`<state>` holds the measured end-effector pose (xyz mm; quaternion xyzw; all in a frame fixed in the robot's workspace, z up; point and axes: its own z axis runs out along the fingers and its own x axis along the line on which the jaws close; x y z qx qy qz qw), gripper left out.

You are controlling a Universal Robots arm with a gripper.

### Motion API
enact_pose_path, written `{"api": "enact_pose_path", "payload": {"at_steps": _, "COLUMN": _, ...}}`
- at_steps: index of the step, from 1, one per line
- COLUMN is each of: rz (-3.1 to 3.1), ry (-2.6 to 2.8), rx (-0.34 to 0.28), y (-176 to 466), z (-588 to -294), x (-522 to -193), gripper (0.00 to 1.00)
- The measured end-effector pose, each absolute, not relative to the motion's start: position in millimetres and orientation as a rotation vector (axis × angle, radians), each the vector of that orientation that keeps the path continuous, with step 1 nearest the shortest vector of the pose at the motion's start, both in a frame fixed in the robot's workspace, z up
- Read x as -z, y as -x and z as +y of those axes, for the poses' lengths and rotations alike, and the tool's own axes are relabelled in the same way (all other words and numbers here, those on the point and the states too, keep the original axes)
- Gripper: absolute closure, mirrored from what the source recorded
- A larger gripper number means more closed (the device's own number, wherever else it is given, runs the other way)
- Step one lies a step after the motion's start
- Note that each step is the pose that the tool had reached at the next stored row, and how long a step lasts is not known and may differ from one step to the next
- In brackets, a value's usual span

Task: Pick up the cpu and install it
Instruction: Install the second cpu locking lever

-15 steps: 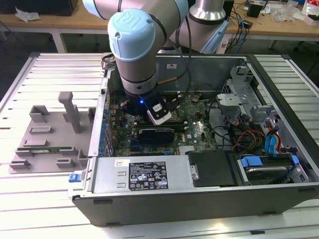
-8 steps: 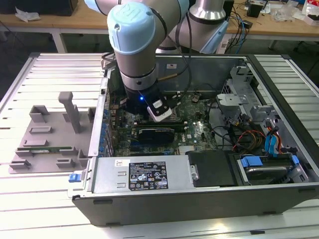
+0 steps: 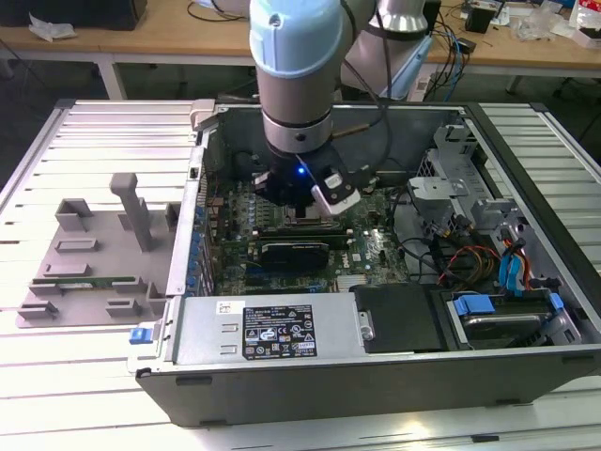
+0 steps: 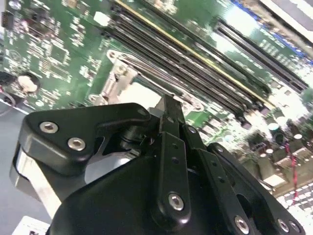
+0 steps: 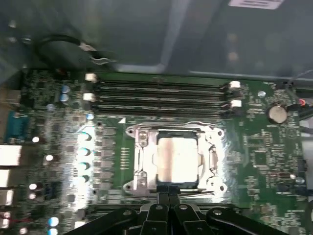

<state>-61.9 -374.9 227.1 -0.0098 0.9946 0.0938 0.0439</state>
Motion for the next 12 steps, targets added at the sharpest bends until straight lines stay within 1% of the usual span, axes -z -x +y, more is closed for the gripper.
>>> {"api": "enact_pose_path", "payload": {"at_steps": 2, "rz": 3.043, "ry": 0.031, "rx": -0.263, "y": 58, "z": -365, "x": -227, "gripper": 0.89}}
{"api": "enact_pose_path", "payload": {"at_steps": 4, "rz": 3.044, "ry": 0.032, "rx": -0.248, "y": 57, "z": -361, "x": -227, "gripper": 0.89}}
{"api": "enact_pose_path", "payload": {"at_steps": 8, "rz": 3.051, "ry": 0.035, "rx": -0.165, "y": 57, "z": -356, "x": -227, "gripper": 0.89}}
{"api": "enact_pose_path", "payload": {"at_steps": 12, "rz": 3.051, "ry": 0.035, "rx": -0.16, "y": 57, "z": -346, "x": -227, "gripper": 0.89}}
